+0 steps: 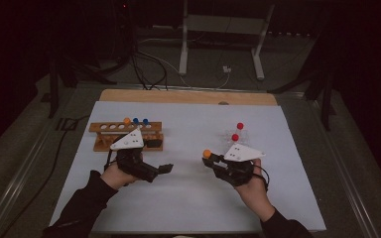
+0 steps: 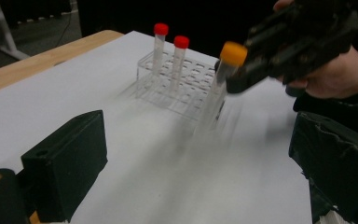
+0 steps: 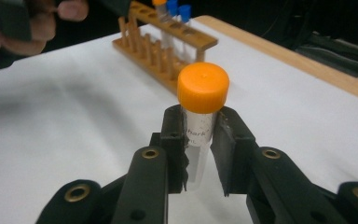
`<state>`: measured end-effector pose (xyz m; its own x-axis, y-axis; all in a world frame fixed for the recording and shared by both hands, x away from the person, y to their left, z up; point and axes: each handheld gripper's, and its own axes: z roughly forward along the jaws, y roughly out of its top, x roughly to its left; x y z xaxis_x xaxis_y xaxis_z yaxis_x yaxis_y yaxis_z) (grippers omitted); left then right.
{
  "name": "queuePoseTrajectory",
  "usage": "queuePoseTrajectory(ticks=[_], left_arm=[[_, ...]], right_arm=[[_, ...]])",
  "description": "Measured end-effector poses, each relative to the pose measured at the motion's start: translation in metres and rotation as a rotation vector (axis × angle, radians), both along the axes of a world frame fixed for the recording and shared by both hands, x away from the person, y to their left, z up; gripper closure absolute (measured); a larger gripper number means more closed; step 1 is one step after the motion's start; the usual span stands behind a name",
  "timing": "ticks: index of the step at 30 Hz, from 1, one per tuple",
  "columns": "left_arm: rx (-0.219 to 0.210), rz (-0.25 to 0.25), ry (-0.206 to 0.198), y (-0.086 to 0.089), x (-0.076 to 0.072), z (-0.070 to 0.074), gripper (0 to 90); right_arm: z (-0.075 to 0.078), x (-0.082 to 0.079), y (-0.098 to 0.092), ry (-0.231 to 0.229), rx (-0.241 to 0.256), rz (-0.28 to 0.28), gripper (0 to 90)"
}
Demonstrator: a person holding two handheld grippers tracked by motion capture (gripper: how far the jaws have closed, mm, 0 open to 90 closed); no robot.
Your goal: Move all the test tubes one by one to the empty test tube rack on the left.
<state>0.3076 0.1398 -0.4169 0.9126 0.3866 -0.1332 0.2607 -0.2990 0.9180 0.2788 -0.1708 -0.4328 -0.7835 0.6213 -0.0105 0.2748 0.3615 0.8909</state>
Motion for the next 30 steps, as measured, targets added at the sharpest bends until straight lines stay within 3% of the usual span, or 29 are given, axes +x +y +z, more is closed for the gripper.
queuePoseTrajectory(ticks=[11, 21, 30], left_arm=[[-0.003, -0.054, -0.010, -0.027, 0.000, 0.003, 27.5], [0.019, -0.107, -0.013, -0.054, 0.000, -0.002, 51.0], [0.018, -0.135, 0.004, -0.065, 0.004, -0.007, 64.1]], right_arm=[[-0.007, -0.007, 0.019, 0.022, -0.037, 0.072, 74.8], [-0.008, -0.008, 0.022, 0.027, -0.040, 0.081, 74.8], [-0.008, -0.008, 0.022, 0.027, -0.039, 0.081, 74.7]])
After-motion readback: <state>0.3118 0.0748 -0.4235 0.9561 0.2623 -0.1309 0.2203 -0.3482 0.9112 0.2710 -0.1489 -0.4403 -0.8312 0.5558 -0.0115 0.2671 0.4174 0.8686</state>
